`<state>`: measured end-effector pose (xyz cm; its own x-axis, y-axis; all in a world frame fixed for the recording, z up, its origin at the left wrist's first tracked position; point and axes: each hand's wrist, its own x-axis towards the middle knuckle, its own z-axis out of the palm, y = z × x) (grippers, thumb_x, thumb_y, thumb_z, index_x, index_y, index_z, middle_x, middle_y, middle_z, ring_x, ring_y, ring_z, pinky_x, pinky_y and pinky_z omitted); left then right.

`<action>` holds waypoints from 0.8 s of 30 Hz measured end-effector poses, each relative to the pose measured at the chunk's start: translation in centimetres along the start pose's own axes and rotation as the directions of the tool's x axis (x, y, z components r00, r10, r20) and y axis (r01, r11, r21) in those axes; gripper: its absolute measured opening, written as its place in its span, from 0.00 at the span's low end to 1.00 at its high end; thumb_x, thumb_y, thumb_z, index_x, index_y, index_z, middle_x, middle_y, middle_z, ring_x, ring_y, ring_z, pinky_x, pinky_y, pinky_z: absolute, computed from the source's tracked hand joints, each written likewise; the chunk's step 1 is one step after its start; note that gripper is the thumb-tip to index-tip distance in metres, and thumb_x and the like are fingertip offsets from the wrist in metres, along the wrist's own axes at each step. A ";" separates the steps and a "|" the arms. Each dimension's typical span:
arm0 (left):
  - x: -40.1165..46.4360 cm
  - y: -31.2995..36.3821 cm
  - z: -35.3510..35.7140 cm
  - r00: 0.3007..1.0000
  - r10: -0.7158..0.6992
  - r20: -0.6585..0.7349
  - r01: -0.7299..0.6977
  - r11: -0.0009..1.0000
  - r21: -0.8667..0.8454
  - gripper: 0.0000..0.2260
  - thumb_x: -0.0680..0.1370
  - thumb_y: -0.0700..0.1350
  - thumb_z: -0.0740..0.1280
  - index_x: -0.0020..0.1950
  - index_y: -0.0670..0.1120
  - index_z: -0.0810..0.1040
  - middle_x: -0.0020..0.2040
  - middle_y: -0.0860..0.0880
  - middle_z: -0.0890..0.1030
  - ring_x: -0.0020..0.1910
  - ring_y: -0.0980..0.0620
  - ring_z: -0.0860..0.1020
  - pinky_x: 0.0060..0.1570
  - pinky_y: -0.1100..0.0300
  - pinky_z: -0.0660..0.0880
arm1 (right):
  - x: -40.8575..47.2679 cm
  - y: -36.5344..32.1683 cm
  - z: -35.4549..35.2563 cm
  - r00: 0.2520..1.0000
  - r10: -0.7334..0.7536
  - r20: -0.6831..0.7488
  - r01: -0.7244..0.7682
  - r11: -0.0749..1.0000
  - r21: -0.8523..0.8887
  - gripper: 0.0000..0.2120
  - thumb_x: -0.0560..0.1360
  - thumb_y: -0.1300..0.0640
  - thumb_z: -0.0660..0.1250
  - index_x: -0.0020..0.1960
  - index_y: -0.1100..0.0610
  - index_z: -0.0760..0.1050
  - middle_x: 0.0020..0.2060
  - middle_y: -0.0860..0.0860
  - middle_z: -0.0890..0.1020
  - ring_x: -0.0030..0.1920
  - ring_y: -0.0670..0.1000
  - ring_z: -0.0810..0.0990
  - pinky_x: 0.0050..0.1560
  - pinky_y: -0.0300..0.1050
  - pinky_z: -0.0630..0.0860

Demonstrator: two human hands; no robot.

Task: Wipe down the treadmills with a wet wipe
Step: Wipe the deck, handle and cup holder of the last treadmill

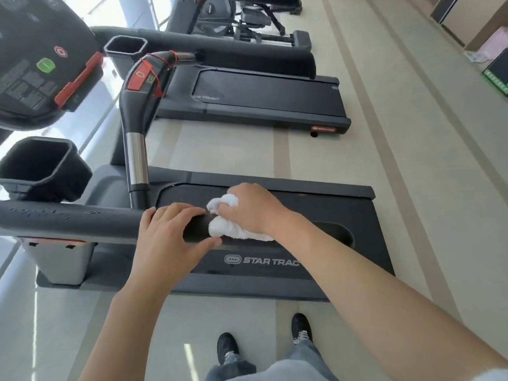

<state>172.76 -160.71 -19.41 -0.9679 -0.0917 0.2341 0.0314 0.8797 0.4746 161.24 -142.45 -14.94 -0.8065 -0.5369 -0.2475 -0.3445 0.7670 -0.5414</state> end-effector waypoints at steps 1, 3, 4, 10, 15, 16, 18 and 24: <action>0.2 0.9 0.5 1.000 0.021 0.022 -0.021 1.000 -0.002 0.29 0.71 0.71 0.67 0.62 0.54 0.83 0.59 0.57 0.81 0.60 0.50 0.76 0.71 0.48 0.66 | -1.0 1.7 -1.1 0.999 0.028 0.023 -0.029 0.999 0.036 0.15 0.79 0.42 0.64 0.41 0.51 0.75 0.39 0.45 0.80 0.42 0.49 0.79 0.40 0.48 0.74; 0.8 3.2 1.8 0.998 0.043 0.051 -0.041 0.998 -0.042 0.27 0.72 0.71 0.65 0.61 0.55 0.83 0.58 0.58 0.81 0.59 0.51 0.78 0.70 0.52 0.65 | -3.4 5.3 -3.6 0.994 0.089 0.060 -0.095 0.990 0.105 0.13 0.78 0.43 0.66 0.40 0.49 0.76 0.38 0.43 0.81 0.40 0.46 0.79 0.38 0.46 0.71; 1.1 4.4 2.6 0.997 0.051 0.061 -0.048 0.997 -0.056 0.26 0.73 0.71 0.65 0.61 0.55 0.83 0.58 0.59 0.81 0.58 0.52 0.79 0.69 0.54 0.64 | -4.6 7.1 -4.7 0.991 0.113 0.069 -0.121 0.985 0.124 0.13 0.78 0.43 0.66 0.40 0.50 0.76 0.38 0.44 0.81 0.39 0.47 0.79 0.38 0.45 0.71; 2.4 11.3 6.4 0.990 0.039 0.137 -0.031 0.998 -0.059 0.26 0.71 0.74 0.63 0.58 0.59 0.84 0.54 0.63 0.82 0.55 0.56 0.79 0.64 0.56 0.65 | -8.8 15.6 -7.9 0.965 0.225 0.132 -0.257 0.911 0.324 0.14 0.75 0.40 0.67 0.41 0.50 0.80 0.38 0.45 0.84 0.37 0.46 0.81 0.42 0.45 0.76; 2.7 12.9 6.5 0.988 -0.056 0.145 0.066 0.996 -0.063 0.25 0.67 0.76 0.66 0.55 0.63 0.84 0.51 0.67 0.81 0.53 0.62 0.77 0.64 0.58 0.64 | -7.6 15.0 -8.8 0.936 0.121 0.330 -0.248 0.894 0.374 0.07 0.76 0.47 0.67 0.45 0.43 0.84 0.31 0.42 0.80 0.29 0.48 0.74 0.28 0.36 0.68; 2.8 13.1 6.3 0.986 -0.072 0.148 0.083 0.994 -0.072 0.24 0.67 0.75 0.67 0.54 0.63 0.83 0.50 0.68 0.81 0.53 0.63 0.77 0.65 0.58 0.64 | -7.0 14.3 -8.9 0.924 0.090 0.372 -0.233 0.904 0.358 0.07 0.76 0.48 0.67 0.47 0.43 0.85 0.30 0.44 0.78 0.28 0.49 0.72 0.27 0.36 0.66; 2.8 13.4 6.0 0.982 -0.110 0.154 0.126 0.987 -0.095 0.22 0.65 0.74 0.70 0.52 0.63 0.83 0.50 0.67 0.82 0.55 0.64 0.76 0.64 0.56 0.67 | -5.6 12.6 -8.7 0.896 0.001 0.445 -0.155 0.938 0.311 0.09 0.74 0.49 0.66 0.44 0.49 0.84 0.31 0.52 0.75 0.31 0.54 0.68 0.31 0.44 0.65; 3.0 14.9 5.2 0.950 -0.261 0.174 0.281 0.954 -0.105 0.17 0.63 0.55 0.86 0.48 0.60 0.84 0.48 0.61 0.84 0.52 0.58 0.79 0.52 0.53 0.76 | -3.8 11.0 -7.9 0.854 -0.172 0.490 0.019 0.953 0.303 0.09 0.67 0.50 0.66 0.36 0.55 0.72 0.31 0.53 0.68 0.31 0.55 0.62 0.35 0.51 0.60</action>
<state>169.06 -145.42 -16.08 -0.9706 -0.2356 -0.0489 -0.2161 0.7640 0.6079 156.69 -129.22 -13.58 -0.3942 -0.7632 -0.5119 -0.1979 0.6144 -0.7637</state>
